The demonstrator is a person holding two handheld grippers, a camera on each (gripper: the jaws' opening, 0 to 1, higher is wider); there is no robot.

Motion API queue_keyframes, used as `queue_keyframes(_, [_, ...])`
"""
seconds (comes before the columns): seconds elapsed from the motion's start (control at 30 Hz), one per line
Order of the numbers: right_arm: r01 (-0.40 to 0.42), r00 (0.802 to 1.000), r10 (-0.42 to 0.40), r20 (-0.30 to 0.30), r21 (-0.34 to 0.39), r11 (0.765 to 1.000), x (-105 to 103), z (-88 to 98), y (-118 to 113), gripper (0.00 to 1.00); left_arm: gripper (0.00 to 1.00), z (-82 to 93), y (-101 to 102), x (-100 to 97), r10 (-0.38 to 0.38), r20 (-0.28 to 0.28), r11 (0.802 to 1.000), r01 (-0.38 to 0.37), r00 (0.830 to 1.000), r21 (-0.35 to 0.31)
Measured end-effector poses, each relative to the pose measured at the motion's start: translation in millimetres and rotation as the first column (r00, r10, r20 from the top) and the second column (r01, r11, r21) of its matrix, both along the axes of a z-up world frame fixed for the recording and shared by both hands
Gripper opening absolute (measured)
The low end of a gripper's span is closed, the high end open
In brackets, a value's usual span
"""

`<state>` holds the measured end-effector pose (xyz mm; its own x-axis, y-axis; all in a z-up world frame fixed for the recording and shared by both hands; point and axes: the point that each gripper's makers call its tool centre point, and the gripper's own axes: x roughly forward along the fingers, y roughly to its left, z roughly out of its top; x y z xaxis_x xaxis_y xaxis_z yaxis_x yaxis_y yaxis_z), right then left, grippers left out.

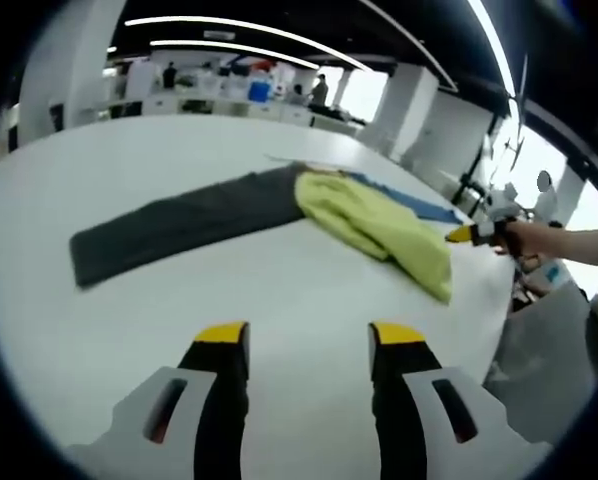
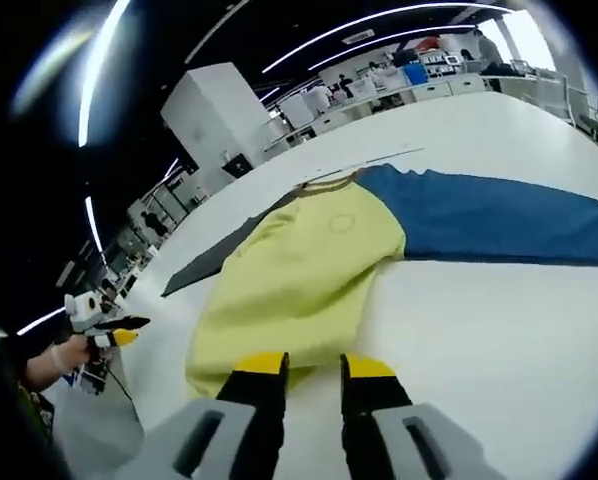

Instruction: Fold the garment on the visible template until the final outline fits inside the template.

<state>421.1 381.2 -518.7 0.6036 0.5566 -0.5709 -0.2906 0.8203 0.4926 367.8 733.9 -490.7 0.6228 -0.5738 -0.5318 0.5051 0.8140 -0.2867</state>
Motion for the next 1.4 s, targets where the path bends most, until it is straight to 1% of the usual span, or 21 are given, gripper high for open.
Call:
queue_keyframes(0.07, [0.016,1.000,-0.016,-0.001,0.007,1.000,2.0,0.3,-0.1,0.20,0.44,0.4,-0.5,-0.2,-0.001,0.000,1.000,0.001,1.000,0.001])
queue_keyframes(0.17, [0.026,1.000,-0.026,-0.005,0.022,0.999,5.0,-0.1,1.3,0.17,0.44,-0.4,1.0,0.7,-0.001,-0.001,1.000,0.001,1.000,0.002])
queue_keyframes(0.23, [0.023,1.000,-0.023,-0.003,0.009,1.000,4.1,-0.7,1.9,0.11,0.43,-1.6,2.8,1.9,0.000,-0.004,1.000,0.000,1.000,-0.001])
queue_keyframes(0.3, [0.023,1.000,-0.023,0.002,0.004,1.000,3.7,0.6,1.6,0.00,0.43,-2.7,4.0,2.0,-0.001,-0.005,1.000,0.001,1.000,0.003])
queue_keyframes(0.4, [0.043,0.999,-0.043,0.007,0.027,0.999,6.9,7.7,0.8,0.00,0.43,-3.5,5.5,1.8,0.004,-0.007,1.000,-0.004,1.000,0.000])
queue_keyframes(0.43, [0.048,0.999,-0.048,0.012,0.038,0.998,9.5,12.7,1.8,0.00,0.43,-4.3,6.3,2.0,0.003,-0.007,1.000,-0.003,1.000,0.002])
queue_keyframes(0.5, [0.043,0.999,-0.044,0.021,0.042,0.998,14.2,18.2,1.7,0.00,0.43,-4.8,5.5,1.3,0.005,-0.009,1.000,-0.005,1.000,0.001])
queue_keyframes(0.53, [0.031,0.999,-0.033,0.040,0.036,0.999,19.2,24.1,4.0,0.00,0.43,-5.3,4.3,0.4,0.005,-0.012,1.000,-0.005,1.000,-0.001])
queue_keyframes(0.63, [0.016,0.998,-0.019,0.054,0.056,0.998,32.4,37.8,14.7,0.00,0.43,-7.1,3.0,0.6,-0.001,-0.015,1.000,0.001,1.000,0.000])
queue_keyframes(0.67, [0.002,0.998,-0.006,0.066,0.059,0.998,38.3,43.1,21.9,0.00,0.43,-7.3,2.5,0.7,-0.002,-0.015,1.000,0.002,1.000,-0.001])
queue_keyframes(0.7, [-0.007,0.998,0.003,0.067,0.058,0.998,42.5,44.6,26.4,0.00,0.43,-8.0,2.8,1.8,-0.002,-0.014,1.000,0.002,1.000,-0.003])
queue_keyframes(0.73, [-0.033,0.997,0.030,0.078,0.044,0.998,51.0,44.1,31.9,0.00,0.43,-8.4,2.7,2.3,-0.003,-0.015,1.000,0.003,1.000,-0.004])
queue_keyframes(0.83, [-0.059,0.996,0.057,0.075,0.030,0.998,65.0,40.2,46.9,0.00,0.43,-9.0,0.9,2.6,-0.007,-0.016,1.000,0.007,1.000,-0.007])
queue_keyframes(0.93, [-0.081,0.995,0.080,0.065,0.014,0.997,72.6,32.3,61.3,0.00,0.42,-10.0,2.2,2.6,-0.005,-0.018,1.000,0.005,1.000,-0.008])
queue_keyframes(1.0, [-0.094,0.994,0.095,0.053,-0.011,0.995,78.0,23.6,65.7,0.00,0.42,-10.1,6.0,1.9,0.001,-0.020,1.000,-0.001,1.000,-0.007])
queue_keyframes(1.07, [-0.099,0.994,0.100,0.043,-0.020,0.995,76.0,20.3,73.8,0.00,0.42,-10.8,8.9,1.4,0.007,-0.021,1.000,-0.007,1.000,-0.008])
queue_keyframes(1.13, [-0.101,0.994,0.102,0.035,-0.022,0.995,76.2,17.1,76.1,0.00,0.42,-11.7,10.9,-0.5,0.014,-0.022,1.000,-0.014,1.000,-0.005])
queue_keyframes(1.2, [-0.102,0.994,0.103,0.027,-0.028,0.994,78.6,12.6,75.1,0.00,0.42,-12.6,15.2,-1.9,0.025,-0.027,1.000,-0.025,0.999,-0.007])
queue_keyframes(1.3, [-0.103,0.994,0.104,0.024,-0.031,0.994,76.8,12.4,77.1,0.00,0.42,-11.5,14.8,-4.1,0.035,-0.027,0.999,-0.035,0.999,-0.006])
queue_keyframes(1.4, [-0.112,0.993,0.113,0.020,-0.044,0.993,77.8,7.9,73.8,0.00,0.42,-12.1,15.5,-4.4,0.038,-0.031,0.999,-0.038,0.999,-0.006])
